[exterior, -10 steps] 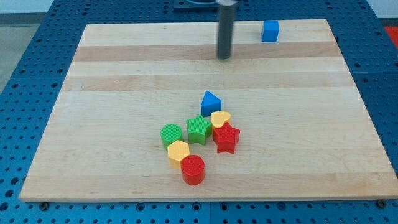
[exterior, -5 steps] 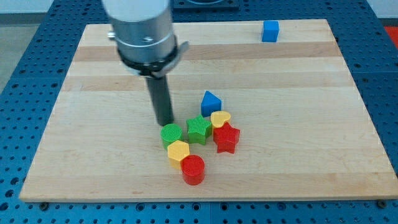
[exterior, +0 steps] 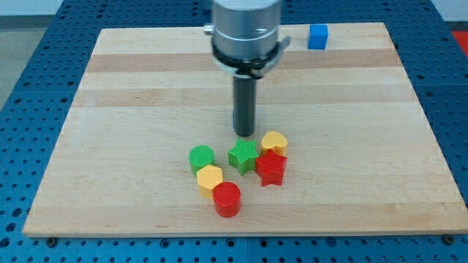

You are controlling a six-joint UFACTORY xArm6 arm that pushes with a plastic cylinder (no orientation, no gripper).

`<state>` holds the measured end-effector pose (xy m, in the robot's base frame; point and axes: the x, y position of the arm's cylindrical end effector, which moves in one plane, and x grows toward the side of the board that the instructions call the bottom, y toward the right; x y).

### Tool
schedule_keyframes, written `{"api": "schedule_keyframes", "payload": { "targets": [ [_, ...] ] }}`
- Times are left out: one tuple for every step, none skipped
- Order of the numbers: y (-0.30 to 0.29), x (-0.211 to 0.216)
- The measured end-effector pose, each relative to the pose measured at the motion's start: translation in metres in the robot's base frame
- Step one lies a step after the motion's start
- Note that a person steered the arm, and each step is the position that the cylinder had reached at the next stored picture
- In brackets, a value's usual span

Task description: Slide the blue triangle closer to the blue cube

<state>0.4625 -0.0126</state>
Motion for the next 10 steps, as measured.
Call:
{"api": "schedule_keyframes", "payload": {
  "targets": [
    [-0.002,-0.008],
    [-0.001,-0.021],
    [0.006,-0.044],
    [0.01,-0.079],
    [0.01,-0.12],
    [0.013,-0.138],
    [0.013,-0.157],
    [0.013,-0.179],
    [0.013,-0.186],
    [0.023,-0.186]
  ]
}}
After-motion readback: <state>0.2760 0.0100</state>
